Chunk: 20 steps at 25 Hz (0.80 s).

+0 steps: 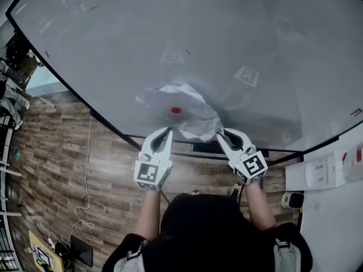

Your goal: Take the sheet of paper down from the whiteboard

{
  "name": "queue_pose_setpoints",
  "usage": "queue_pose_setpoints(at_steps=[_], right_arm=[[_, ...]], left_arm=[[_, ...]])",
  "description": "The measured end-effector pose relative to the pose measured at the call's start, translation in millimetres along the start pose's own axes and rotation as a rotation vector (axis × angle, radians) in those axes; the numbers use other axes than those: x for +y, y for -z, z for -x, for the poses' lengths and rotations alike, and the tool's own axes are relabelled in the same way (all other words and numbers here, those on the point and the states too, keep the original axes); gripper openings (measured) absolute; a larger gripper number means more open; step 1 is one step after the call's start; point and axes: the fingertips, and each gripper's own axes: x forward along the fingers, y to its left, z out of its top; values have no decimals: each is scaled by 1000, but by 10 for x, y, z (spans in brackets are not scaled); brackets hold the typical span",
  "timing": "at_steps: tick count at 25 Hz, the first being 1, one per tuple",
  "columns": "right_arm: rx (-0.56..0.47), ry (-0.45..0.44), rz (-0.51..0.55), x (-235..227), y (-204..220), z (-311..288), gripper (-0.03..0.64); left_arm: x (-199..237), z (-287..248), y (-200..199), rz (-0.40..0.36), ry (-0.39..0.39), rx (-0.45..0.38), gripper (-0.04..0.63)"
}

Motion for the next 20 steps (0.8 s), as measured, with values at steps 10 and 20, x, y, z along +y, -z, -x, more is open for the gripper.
queue_pose_setpoints(at_steps=[10, 20], right_arm=[[-13, -79, -63, -90, -2, 5, 6], [-5, -179, -39, -114, -44, -62, 5]], left_arm=[[-87, -176, -29, -57, -32, -6, 14], [16, -227, -191, -84, -165, -23, 15]])
